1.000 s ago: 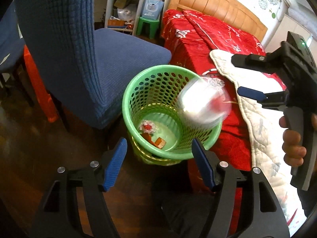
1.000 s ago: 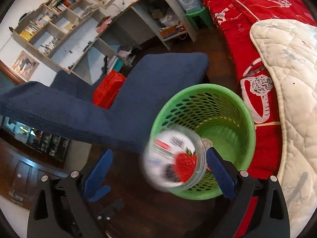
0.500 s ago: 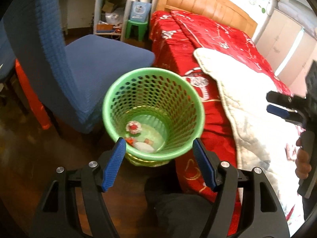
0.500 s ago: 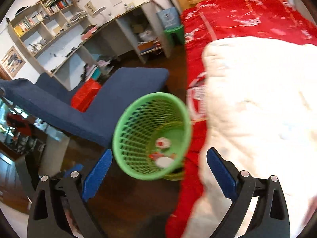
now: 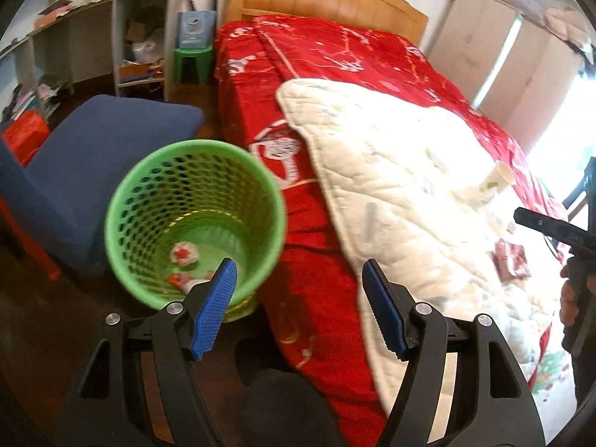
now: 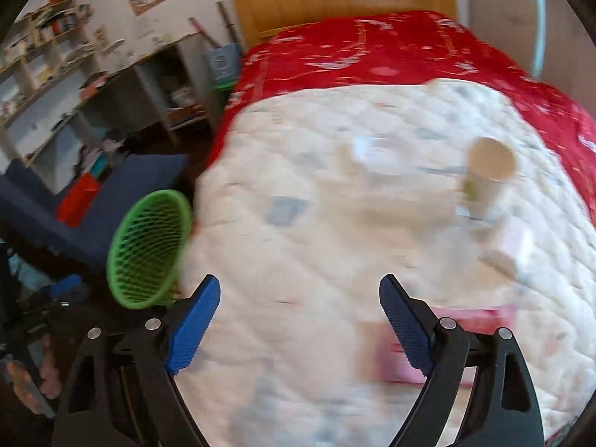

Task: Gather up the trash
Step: 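Return both tools to the bed and grasp a clear plastic lid with the right tool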

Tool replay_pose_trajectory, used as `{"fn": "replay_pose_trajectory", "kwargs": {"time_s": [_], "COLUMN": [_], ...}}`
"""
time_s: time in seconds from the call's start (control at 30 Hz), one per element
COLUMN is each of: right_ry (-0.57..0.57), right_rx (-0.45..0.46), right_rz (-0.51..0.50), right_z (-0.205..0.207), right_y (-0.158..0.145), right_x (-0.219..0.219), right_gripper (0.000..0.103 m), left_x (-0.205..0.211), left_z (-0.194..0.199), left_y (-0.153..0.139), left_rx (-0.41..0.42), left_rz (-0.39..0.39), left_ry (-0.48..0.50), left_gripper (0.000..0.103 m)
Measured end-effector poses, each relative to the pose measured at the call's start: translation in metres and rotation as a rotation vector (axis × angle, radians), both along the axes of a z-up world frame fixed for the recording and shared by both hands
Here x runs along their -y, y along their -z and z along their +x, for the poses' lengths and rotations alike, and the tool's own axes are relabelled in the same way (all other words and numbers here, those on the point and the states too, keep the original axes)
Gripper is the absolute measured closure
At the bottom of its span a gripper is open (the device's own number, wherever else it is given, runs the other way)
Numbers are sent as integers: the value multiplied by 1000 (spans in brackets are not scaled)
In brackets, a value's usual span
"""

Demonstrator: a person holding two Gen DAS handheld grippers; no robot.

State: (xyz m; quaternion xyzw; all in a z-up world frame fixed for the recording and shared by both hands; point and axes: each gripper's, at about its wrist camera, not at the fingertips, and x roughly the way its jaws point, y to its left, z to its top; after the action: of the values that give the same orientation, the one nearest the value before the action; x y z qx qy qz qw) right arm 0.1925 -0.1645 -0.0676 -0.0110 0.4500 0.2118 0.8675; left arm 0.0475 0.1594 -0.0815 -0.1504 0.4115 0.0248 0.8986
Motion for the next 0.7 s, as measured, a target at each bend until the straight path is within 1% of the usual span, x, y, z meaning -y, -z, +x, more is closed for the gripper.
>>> {"fn": "replay_pose_trajectory", "kwargs": {"time_s": [0.1,0.27,0.43,0.53,0.6,0.63,0.7], "right_ry": [55,103,109,115,116,116,118], "right_rx": [-3,-23,-57,-76,-94,-102,-117], "right_rz": [-42,-101,-130,-144,-142,-143,-137], "right_z": [12,39,63,76,81,84,89], "right_y": [8,27,47,60,66,69,74], "right_x": [28,63,68,68,69,69,72], "right_gripper": [22,25,29,31,35,40,47], "left_x": [14,37,61,80,93,98,111], "left_z": [6,18,30,38,41,43,50], "left_y": [-1,-1,-2,-4,-6,-6,-6], "left_rx": [-4,-16,-23,-27,-30,-32,-37], "left_rz": [3,-2,6,8,-5,-17,-39], "left_ry": [25,65,123,174,207,222,254], "left_gripper": [34,34,34,34,34,34,34]}}
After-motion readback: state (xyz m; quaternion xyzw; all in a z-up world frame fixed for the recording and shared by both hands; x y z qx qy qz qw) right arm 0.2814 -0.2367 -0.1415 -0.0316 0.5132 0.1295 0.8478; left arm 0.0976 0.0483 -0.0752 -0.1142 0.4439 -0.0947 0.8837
